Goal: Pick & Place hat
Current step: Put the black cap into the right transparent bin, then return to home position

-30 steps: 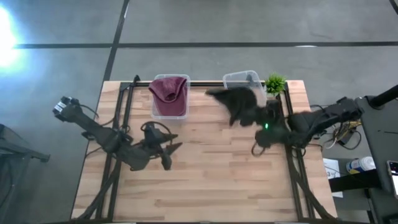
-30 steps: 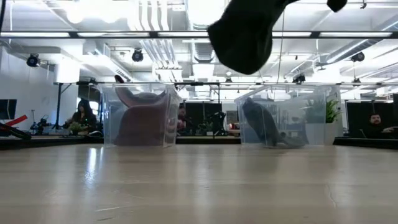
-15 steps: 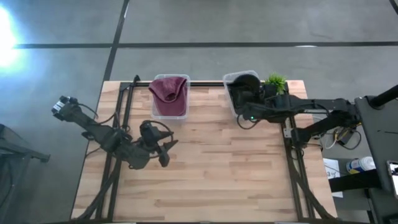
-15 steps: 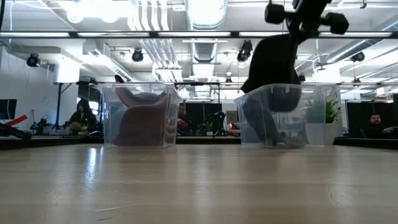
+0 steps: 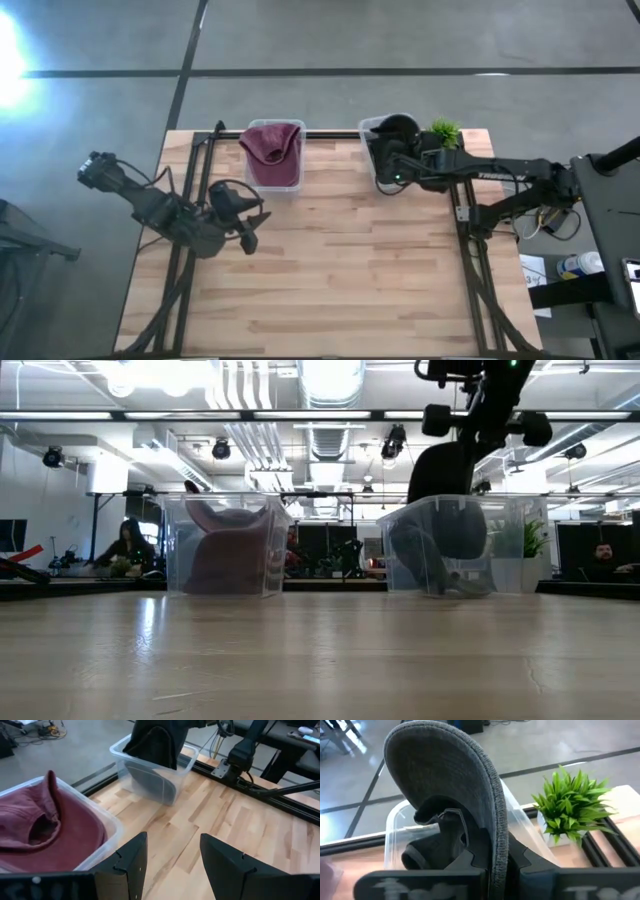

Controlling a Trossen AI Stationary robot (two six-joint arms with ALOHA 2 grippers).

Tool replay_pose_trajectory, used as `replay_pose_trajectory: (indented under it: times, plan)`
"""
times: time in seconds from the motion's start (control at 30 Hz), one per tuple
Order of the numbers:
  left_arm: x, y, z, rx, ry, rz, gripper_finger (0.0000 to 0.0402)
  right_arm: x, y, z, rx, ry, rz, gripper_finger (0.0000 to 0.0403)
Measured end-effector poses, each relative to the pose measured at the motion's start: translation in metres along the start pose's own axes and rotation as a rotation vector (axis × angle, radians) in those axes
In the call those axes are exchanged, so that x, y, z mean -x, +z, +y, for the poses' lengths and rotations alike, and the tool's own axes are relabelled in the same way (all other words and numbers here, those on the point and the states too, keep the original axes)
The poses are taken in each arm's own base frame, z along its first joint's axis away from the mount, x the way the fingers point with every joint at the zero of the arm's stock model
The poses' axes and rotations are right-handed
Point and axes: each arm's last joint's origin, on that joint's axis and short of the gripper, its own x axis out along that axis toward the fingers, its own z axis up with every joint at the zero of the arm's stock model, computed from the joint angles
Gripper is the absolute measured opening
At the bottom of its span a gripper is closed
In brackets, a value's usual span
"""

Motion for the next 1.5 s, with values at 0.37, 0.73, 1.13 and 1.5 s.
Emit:
replay_pose_trajectory:
  times: [0.37, 0.73, 1.13, 1.5]
  plan:
    - [0.002, 0.000, 0.007, -0.028, 0.035, -0.001, 0.0177, -0.032, -0.029, 0.004, 0.087, -0.029, 0.160, 0.0035]
    - [0.010, 0.002, 0.018, -0.014, -0.003, 0.052, 0.0177, -0.014, -0.030, 0.029, 0.142, 0.096, 0.222, 0.0156]
    - [-0.003, -0.012, 0.015, -0.077, -0.378, 0.072, 0.0177, 0.085, -0.015, 0.038, 0.292, 0.741, 0.355, 0.0176]
    - [-0.023, -0.040, 0.042, 0.033, -0.539, 0.071, 0.0177, 0.114, -0.039, 0.025, 0.136, 0.960, 0.512, 0.0156]
